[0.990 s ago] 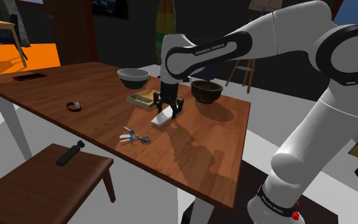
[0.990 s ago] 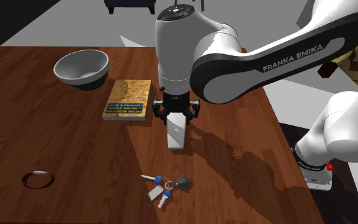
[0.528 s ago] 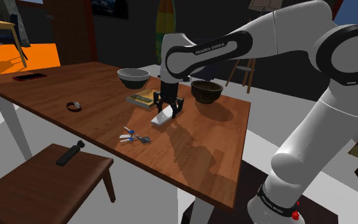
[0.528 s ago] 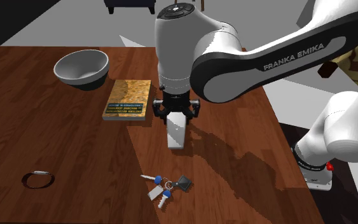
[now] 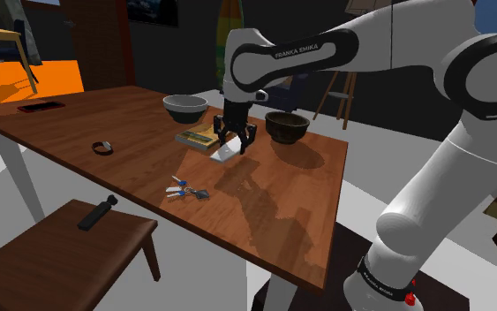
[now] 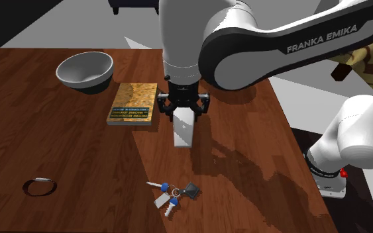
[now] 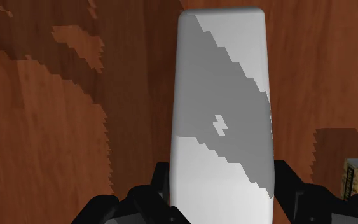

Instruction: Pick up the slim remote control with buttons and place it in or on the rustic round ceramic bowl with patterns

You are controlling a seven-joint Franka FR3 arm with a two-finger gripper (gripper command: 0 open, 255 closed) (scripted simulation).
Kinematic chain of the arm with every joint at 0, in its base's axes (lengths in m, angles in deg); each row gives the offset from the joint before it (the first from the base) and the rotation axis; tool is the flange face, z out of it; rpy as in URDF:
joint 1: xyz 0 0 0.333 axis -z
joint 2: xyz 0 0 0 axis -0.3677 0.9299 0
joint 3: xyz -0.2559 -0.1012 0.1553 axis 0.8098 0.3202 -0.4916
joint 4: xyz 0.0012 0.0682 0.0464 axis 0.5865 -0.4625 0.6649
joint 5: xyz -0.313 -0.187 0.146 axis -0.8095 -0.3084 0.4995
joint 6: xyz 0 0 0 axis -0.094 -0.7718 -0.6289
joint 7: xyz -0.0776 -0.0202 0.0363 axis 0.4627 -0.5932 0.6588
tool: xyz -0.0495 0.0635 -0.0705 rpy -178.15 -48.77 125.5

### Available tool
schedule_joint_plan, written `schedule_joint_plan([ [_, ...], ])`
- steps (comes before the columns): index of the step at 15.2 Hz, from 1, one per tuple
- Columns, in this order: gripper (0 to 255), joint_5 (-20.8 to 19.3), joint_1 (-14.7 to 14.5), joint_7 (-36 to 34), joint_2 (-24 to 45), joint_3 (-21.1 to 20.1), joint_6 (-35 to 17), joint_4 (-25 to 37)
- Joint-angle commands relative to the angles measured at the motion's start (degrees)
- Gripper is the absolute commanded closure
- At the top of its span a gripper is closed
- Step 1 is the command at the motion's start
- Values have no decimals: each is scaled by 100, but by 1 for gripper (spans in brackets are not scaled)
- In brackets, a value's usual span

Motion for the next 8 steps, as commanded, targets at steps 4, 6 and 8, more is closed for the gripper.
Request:
schedule_joint_plan([
  [4, 255, 18, 6, 14, -55, 16, 386, 336],
  [6, 255, 20, 10, 17, -66, 23, 539, 479],
  [8, 255, 21, 13, 18, -72, 28, 693, 627],
])
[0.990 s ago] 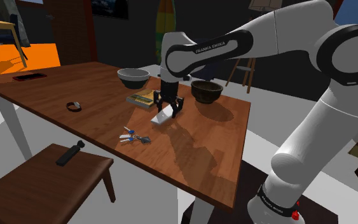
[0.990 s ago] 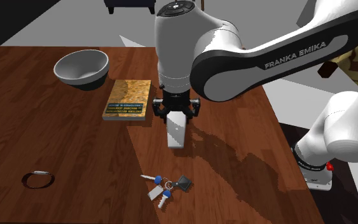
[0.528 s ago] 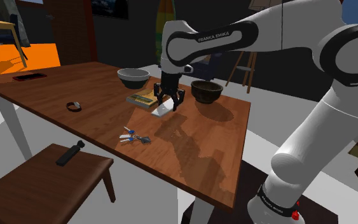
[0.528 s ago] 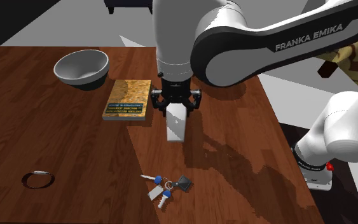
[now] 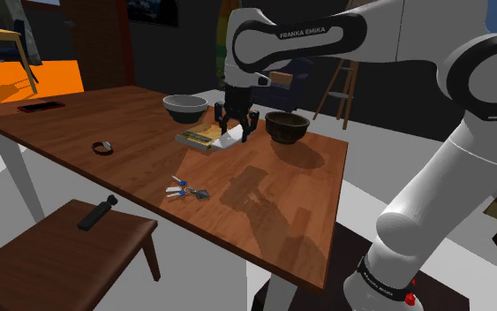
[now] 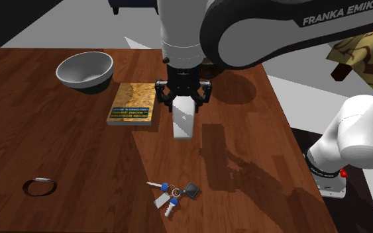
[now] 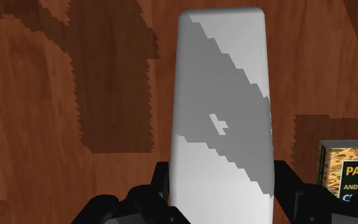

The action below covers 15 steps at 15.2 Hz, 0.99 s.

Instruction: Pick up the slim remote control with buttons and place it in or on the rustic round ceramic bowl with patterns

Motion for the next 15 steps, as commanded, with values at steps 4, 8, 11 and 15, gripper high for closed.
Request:
schedule_joint_plan([
  [4, 255, -9, 1, -20, 10, 0, 399, 408],
  [8, 255, -24, 6, -30, 38, 3, 710, 745],
  [11, 255, -41, 9, -42, 74, 2, 946, 1014],
  [15, 255, -71, 10, -65, 145, -5, 1265, 1397],
])
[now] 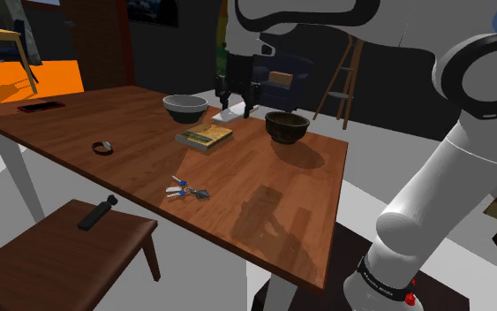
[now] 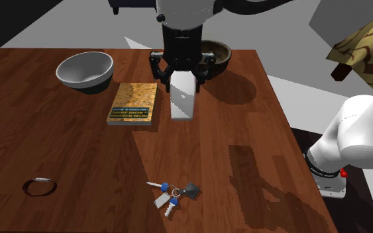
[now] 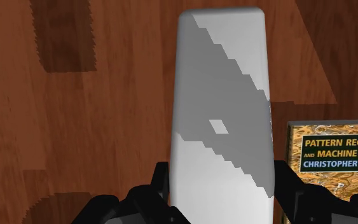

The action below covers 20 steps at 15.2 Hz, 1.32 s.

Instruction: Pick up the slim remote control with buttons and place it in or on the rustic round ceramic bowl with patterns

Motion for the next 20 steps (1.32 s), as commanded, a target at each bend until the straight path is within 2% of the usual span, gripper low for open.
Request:
schedule_joint_plan([
  [1, 255, -9, 4, 0, 18, 3, 120, 135],
  [11, 255, -2, 608, 1451, -220, 843, 94, -140],
  [20, 255, -143, 1131, 2626, 101, 1511, 134, 196],
])
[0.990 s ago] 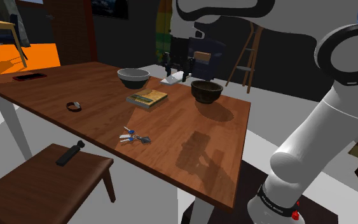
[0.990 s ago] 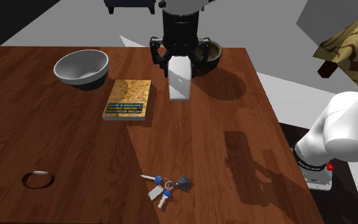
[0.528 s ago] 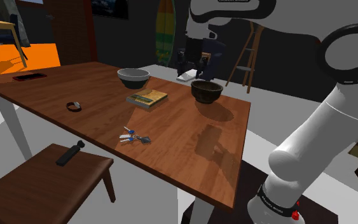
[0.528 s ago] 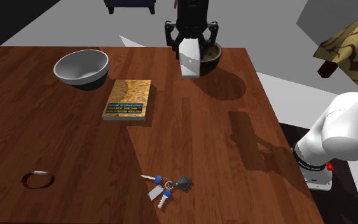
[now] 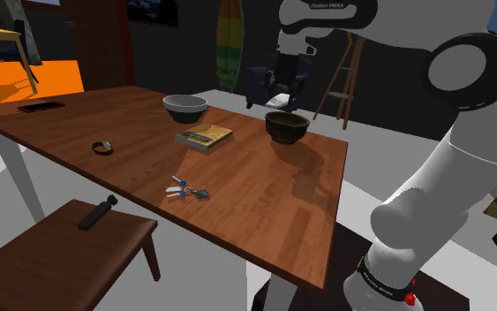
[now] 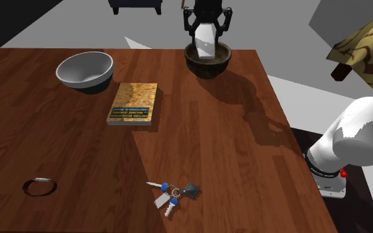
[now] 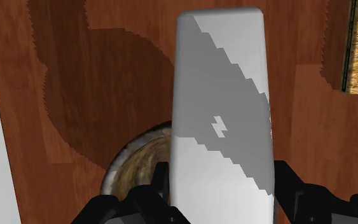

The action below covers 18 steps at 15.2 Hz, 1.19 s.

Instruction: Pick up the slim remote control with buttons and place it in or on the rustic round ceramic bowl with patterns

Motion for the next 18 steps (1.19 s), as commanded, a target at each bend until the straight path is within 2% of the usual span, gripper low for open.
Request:
schedule_joint_plan([
  [1, 255, -35, 126, 280, 126, 150, 12, 138],
  [5, 255, -89, 348, 742, 424, 393, 68, 486],
  [18, 255, -66, 351, 757, 266, 399, -1027, -765],
])
